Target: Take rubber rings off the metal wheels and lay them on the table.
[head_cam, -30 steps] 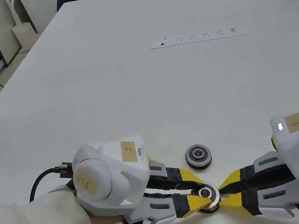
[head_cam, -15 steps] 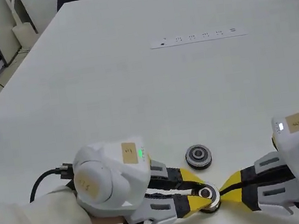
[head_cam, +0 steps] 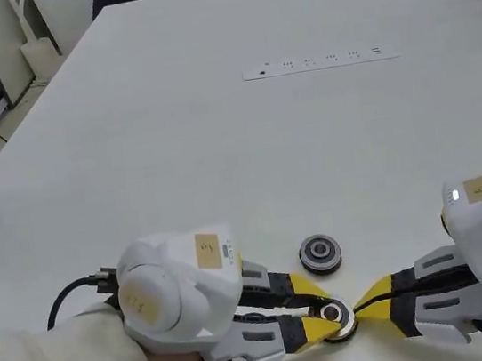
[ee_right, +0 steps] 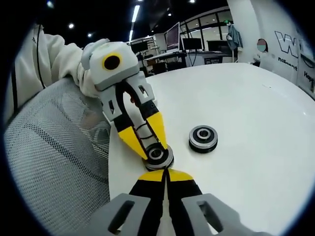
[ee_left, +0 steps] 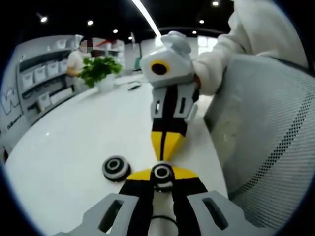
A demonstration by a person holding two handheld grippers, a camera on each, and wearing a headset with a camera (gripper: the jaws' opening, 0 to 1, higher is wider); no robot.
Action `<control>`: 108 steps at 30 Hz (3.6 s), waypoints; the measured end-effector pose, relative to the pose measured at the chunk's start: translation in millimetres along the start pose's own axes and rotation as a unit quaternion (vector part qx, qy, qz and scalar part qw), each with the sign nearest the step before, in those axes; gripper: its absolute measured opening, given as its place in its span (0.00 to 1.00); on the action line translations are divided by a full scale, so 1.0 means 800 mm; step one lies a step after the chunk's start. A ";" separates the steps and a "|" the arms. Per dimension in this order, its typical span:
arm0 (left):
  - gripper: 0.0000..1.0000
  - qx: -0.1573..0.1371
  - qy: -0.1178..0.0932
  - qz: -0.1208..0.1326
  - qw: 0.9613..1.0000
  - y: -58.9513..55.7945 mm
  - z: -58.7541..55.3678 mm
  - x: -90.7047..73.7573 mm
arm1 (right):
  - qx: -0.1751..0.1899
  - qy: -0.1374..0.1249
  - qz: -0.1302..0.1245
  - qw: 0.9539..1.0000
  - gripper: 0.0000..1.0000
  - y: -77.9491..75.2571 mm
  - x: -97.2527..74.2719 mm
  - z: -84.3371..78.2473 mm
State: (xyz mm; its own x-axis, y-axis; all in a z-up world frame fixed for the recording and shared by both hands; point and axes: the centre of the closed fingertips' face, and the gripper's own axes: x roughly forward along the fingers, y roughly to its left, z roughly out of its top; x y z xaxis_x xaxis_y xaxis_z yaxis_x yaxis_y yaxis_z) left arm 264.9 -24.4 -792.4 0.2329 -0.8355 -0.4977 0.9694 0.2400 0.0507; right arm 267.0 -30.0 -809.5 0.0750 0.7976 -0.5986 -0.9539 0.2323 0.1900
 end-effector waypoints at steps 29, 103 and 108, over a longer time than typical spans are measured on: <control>0.14 0.002 0.000 -0.002 1.000 -0.001 -0.001 -0.001 | 0.028 -0.010 0.019 0.999 0.01 0.004 0.002 -0.002; 0.14 0.002 0.000 -0.001 1.000 -0.001 -0.001 -0.001 | 0.181 -0.065 0.048 0.980 0.00 -0.001 -0.012 0.007; 0.14 0.003 0.000 -0.003 1.000 -0.002 -0.001 -0.001 | 0.188 -0.068 0.054 0.978 0.00 0.004 -0.012 0.010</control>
State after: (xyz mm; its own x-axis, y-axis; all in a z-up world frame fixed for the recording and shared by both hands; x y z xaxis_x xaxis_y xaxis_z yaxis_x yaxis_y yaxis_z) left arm 263.0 -23.5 -792.7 0.2279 -0.8371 -0.4973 0.9711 0.2324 0.0539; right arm 265.6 -32.4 -797.0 0.0410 0.8894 -0.4552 -0.7854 0.3103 0.5356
